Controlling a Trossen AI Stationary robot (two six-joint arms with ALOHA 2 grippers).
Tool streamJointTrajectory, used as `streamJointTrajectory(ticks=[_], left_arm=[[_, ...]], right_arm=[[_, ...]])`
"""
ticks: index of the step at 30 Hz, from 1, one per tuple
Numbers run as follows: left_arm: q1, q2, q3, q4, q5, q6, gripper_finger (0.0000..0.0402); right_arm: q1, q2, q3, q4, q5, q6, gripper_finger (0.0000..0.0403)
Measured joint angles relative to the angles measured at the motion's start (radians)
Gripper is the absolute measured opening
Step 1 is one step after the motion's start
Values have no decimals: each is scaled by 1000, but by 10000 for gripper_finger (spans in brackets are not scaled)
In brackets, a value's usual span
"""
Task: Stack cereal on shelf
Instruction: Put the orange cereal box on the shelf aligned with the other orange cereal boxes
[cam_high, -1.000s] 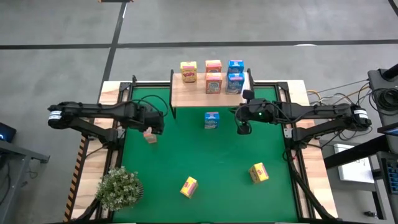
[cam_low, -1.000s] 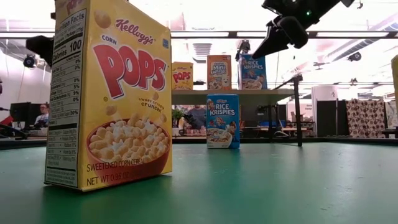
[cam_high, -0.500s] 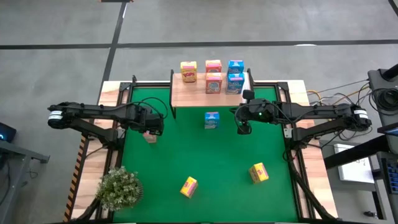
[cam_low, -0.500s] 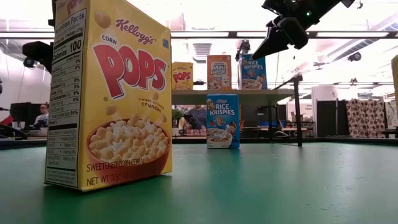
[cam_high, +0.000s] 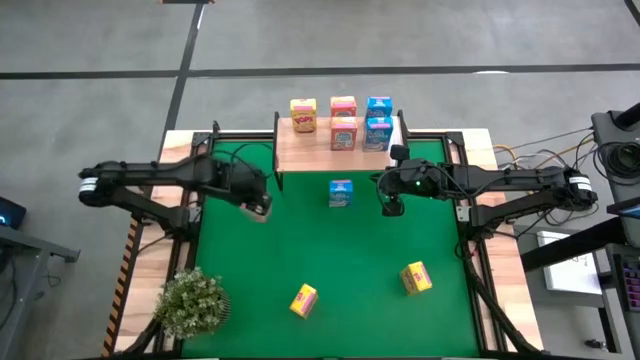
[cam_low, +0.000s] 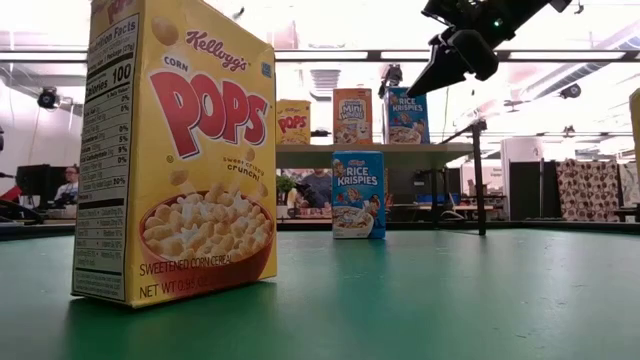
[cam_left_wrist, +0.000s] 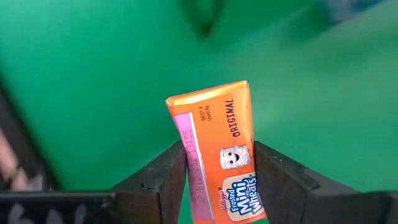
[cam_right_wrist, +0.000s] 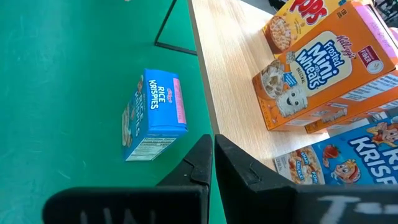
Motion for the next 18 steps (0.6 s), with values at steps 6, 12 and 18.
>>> streamJointTrajectory(ticks=[6,12,18], left_arm=[[0,100,278,143,-2,450,155],[18,316,628,165,11,938,155],[66,566,980,2,55,1288,155]], right_arm=[[0,0,0,0,-1,3,9],[0,0,0,1,-1,3,9],[0,0,0,-5,-1,3,9]])
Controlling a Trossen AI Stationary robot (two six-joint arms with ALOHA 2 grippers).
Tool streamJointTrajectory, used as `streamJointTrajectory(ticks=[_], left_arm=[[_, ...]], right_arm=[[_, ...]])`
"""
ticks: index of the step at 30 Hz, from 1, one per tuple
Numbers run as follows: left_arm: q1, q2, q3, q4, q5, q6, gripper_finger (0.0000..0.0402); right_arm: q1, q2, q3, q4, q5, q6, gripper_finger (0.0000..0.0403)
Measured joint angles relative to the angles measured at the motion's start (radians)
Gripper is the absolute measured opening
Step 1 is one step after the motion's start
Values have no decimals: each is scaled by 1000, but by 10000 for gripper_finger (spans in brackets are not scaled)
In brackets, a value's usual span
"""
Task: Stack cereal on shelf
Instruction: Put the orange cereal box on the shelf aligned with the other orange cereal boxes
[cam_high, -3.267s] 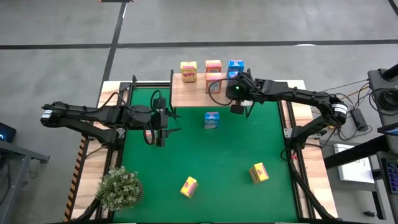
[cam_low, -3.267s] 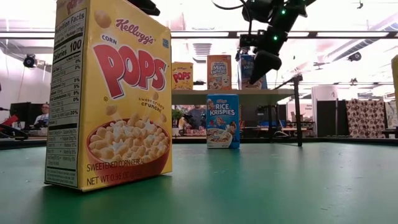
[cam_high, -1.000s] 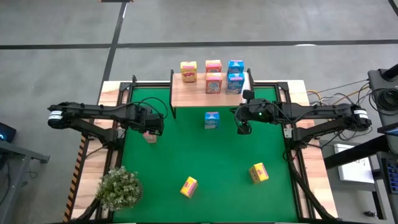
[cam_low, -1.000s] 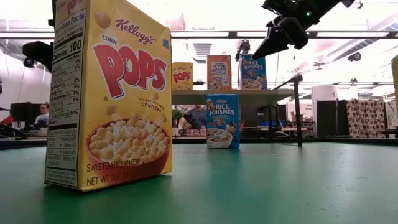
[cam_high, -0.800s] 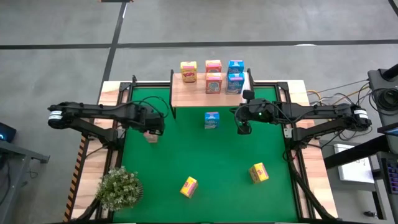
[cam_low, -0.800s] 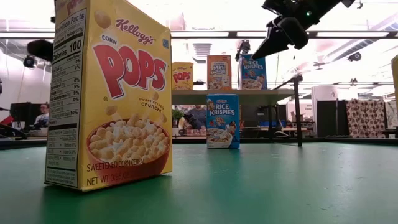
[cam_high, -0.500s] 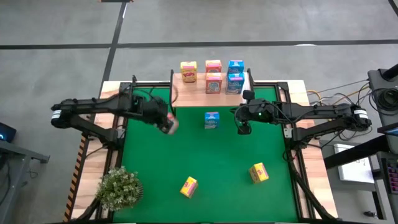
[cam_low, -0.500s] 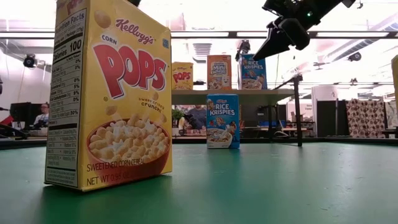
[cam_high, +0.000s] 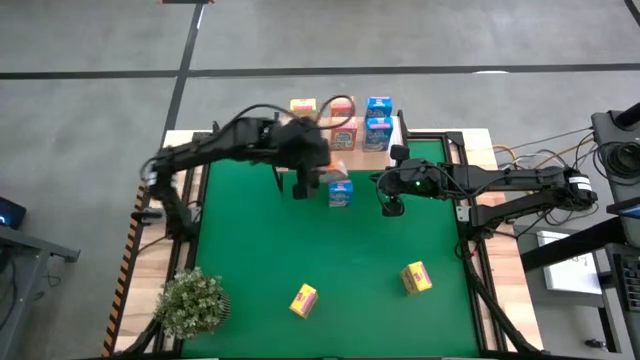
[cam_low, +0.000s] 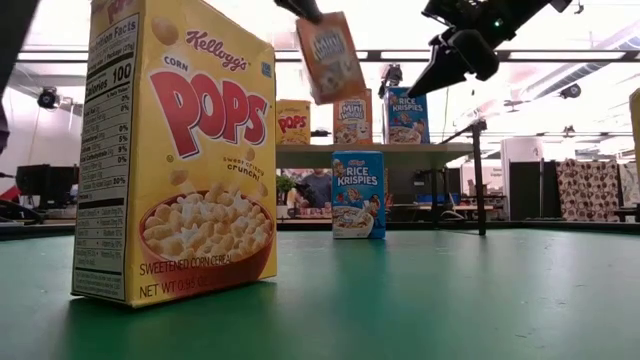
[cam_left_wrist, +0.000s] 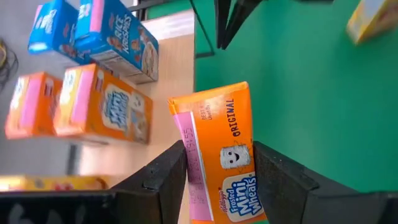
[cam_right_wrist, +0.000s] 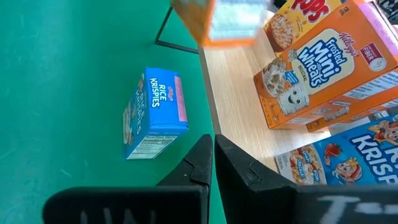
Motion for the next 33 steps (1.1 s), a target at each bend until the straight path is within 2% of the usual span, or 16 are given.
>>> streamJointTrajectory(ticks=[4,8,17,23,33], left_arm=[[46,141,200,-107,44,93,155],[88,129,101,-50,123,141,155],[145,116,-17,74,134,166,155],[155,116,-37,140,132,178,155],[186,118,-26,156,122,202,155]], right_arm=[[0,0,0,-3,0,3,9],[0,0,-2,-4,-7,3,9],[0,0,-2,5,-71,-4,9],[0,0,-2,7,-71,-1,9],[0,0,-2,7,-71,3,9]])
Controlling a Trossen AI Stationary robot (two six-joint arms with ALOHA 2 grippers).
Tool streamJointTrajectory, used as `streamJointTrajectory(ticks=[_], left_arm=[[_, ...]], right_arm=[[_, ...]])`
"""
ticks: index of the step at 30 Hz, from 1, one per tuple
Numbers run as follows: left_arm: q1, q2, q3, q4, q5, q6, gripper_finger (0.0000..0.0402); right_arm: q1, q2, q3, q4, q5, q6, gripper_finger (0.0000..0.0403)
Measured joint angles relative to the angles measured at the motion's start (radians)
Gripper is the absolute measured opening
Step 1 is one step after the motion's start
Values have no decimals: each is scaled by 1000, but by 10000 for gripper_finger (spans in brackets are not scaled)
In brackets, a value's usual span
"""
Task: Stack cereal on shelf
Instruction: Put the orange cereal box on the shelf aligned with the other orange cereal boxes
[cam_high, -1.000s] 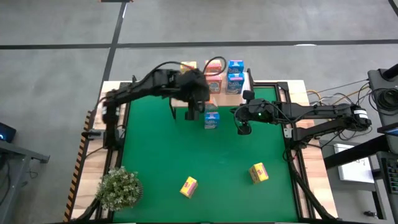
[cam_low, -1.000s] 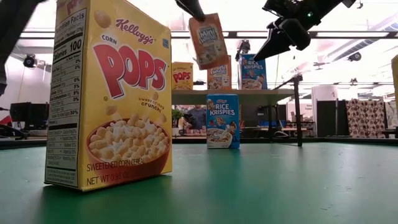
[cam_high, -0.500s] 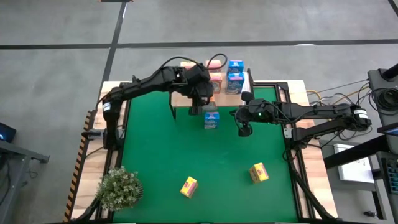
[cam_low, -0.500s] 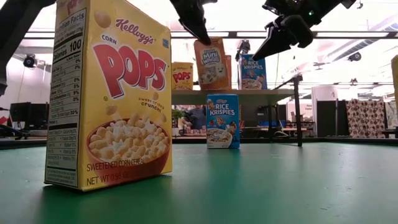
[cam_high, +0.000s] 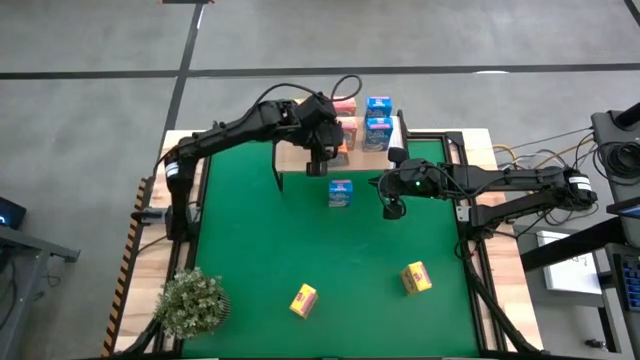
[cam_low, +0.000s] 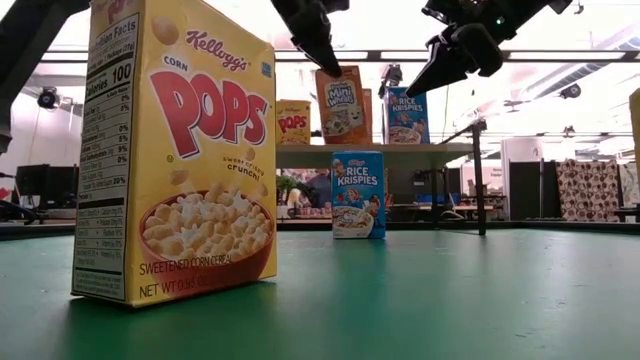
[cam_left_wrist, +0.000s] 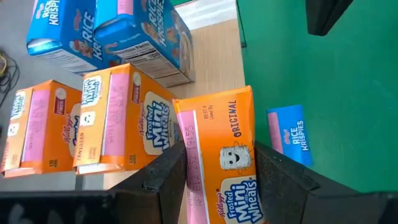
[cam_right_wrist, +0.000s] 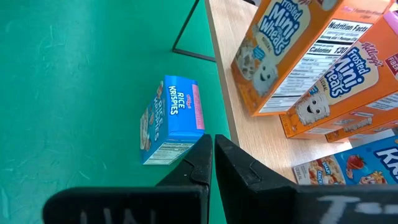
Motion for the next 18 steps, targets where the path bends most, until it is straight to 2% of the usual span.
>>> streamJointTrajectory(ticks=[6,14,18], left_arm=[[16,2,-2,3,77,-3,155],[32,2,-2,9,78,-9,157],[37,2,-2,16,78,-9,177]], right_arm=[[0,0,0,0,0,0,9],[0,0,0,0,0,0,9],[0,0,0,0,0,11,9]])
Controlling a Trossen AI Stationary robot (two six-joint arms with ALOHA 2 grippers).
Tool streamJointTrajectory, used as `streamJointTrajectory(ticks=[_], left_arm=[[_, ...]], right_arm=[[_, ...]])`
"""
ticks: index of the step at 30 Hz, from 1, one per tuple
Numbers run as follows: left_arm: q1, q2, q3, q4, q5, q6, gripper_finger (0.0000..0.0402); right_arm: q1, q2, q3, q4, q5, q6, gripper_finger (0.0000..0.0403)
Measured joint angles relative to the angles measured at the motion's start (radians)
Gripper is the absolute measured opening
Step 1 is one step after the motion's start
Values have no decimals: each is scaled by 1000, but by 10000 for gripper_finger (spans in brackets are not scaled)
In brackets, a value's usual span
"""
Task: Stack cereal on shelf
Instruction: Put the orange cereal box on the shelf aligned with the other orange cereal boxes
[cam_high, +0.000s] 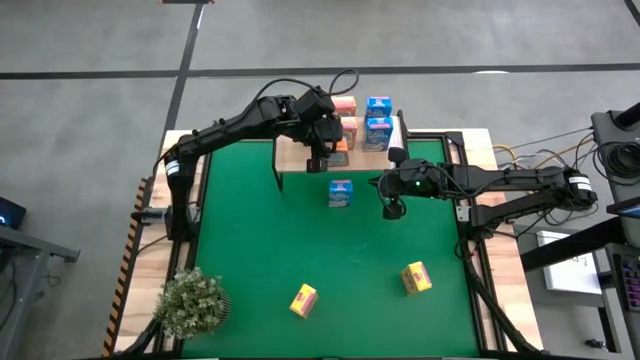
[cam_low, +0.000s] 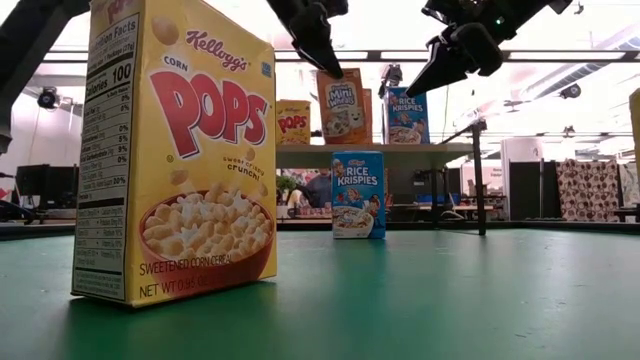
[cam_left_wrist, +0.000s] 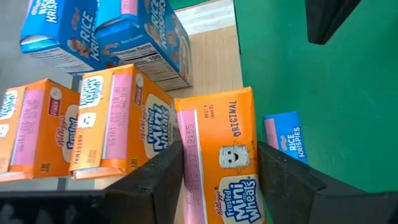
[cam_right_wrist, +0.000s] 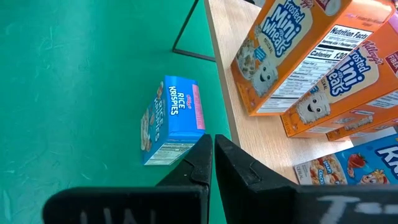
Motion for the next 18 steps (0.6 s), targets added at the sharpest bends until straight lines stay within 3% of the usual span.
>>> streamJointTrajectory(ticks=[11,18], left_arm=[[-1,0,33,-9,0,45,238],[-20,-4,214,-248,0,60,228]], right_arm=[[0,0,0,0,0,-1,9],[0,0,-1,12,0,-3,9]])
